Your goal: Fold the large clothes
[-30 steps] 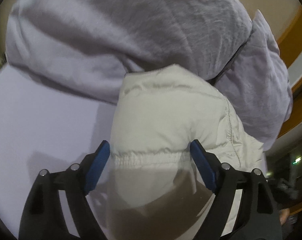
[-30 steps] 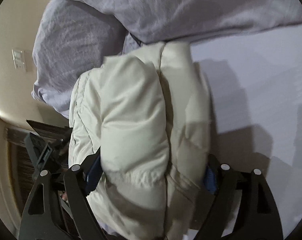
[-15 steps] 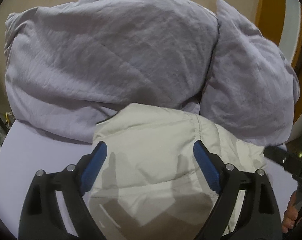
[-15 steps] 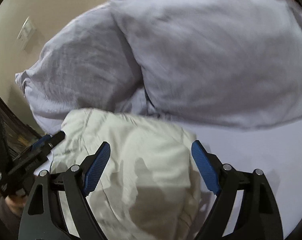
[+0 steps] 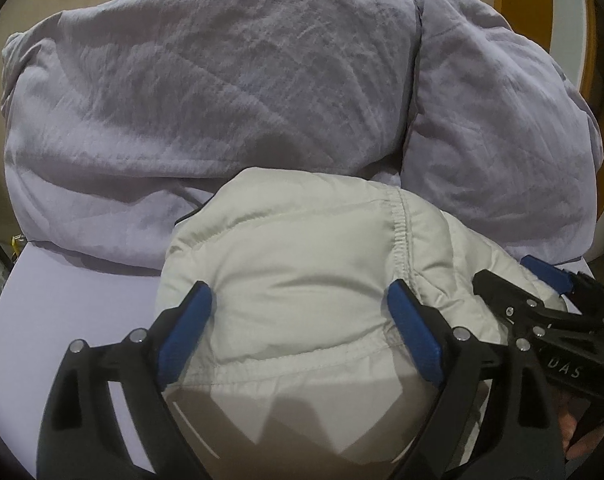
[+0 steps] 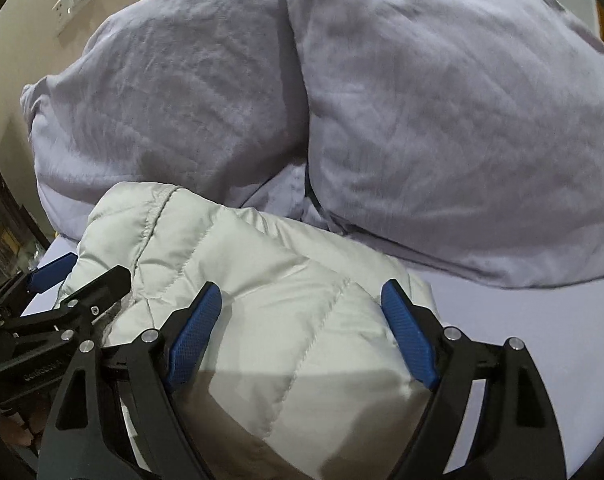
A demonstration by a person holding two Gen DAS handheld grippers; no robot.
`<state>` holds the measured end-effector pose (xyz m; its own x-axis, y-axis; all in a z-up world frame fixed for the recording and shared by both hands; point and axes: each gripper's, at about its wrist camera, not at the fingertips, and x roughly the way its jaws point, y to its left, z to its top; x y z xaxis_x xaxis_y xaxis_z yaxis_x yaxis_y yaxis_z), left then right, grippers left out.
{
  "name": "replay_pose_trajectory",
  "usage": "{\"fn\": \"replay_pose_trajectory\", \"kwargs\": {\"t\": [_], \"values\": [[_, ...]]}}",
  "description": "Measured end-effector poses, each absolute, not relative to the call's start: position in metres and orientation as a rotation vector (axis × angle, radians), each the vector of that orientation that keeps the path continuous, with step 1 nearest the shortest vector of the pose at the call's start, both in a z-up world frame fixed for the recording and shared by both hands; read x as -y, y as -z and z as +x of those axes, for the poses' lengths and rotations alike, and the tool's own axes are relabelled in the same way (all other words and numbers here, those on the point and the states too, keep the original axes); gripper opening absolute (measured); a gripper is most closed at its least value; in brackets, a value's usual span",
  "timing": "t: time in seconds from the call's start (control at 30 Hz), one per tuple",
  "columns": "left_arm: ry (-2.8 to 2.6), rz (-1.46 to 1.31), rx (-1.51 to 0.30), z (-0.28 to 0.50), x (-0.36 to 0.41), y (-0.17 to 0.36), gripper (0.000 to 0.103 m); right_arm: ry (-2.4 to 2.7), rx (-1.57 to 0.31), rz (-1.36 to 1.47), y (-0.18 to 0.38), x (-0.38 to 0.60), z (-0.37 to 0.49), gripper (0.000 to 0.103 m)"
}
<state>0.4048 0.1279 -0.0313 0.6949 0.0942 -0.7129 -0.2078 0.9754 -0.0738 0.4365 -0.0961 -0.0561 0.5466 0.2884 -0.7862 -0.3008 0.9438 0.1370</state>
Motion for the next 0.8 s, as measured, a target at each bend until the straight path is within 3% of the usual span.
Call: {"fn": "replay_pose_trajectory", "kwargs": {"t": [0.8], "values": [[-0.187,-0.119,-0.754,0.414,-0.114,0.048,0.097,-0.345,-0.899,0.016,0.074,0.100,0.437,0.087]]}}
